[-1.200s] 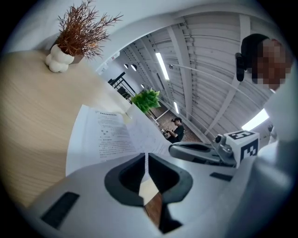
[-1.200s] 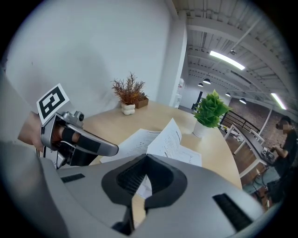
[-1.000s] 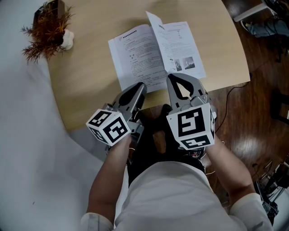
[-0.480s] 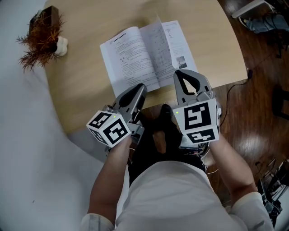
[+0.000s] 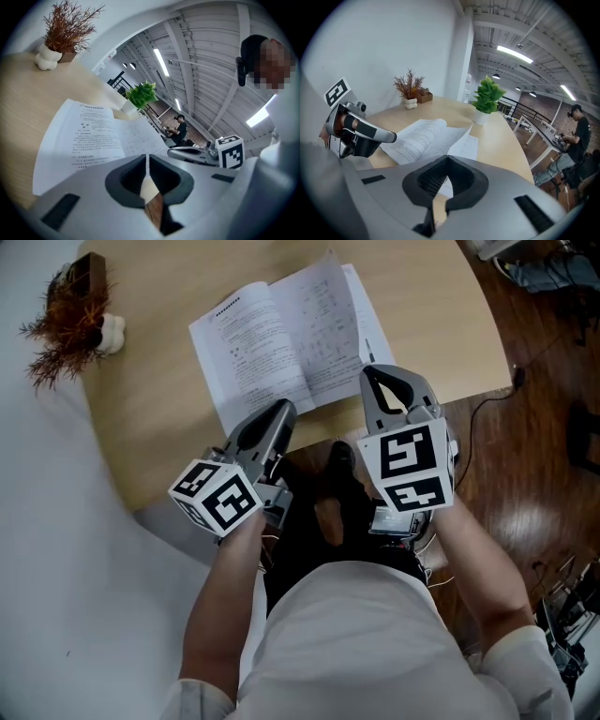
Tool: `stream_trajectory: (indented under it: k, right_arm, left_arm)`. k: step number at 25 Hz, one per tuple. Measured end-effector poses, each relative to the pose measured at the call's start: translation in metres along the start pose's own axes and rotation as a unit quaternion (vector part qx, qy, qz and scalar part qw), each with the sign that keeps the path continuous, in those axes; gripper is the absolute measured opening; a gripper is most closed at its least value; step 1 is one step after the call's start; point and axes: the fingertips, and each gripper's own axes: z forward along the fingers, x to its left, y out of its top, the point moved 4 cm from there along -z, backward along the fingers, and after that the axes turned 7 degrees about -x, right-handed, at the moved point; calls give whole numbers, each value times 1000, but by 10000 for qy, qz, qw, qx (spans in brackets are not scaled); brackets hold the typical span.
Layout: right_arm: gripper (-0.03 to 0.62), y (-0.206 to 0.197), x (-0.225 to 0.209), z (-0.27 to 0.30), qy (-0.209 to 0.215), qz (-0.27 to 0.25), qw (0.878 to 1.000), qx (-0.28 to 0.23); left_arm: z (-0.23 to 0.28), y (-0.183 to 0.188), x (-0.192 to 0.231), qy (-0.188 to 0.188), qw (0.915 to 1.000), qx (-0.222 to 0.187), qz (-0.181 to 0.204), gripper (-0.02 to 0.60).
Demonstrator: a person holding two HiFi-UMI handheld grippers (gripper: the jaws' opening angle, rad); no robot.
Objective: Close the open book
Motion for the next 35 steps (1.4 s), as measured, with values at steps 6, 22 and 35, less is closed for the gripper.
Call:
stream_trajectory:
  k: [6, 22, 35]
  right_arm:
    - [3, -22, -16, 6, -84, 315, 9993, 161]
    - [3, -69, -41, 25, 34, 1462, 9882, 455]
    - [3, -94, -50, 30, 232, 2711, 9614, 416]
  left_arm:
    - [5, -7, -3, 84, 9999, 105, -9, -2]
    - [20, -17, -7, 168, 9994, 298, 29, -2]
    - [26, -23, -12, 101, 9991, 415, 84, -2]
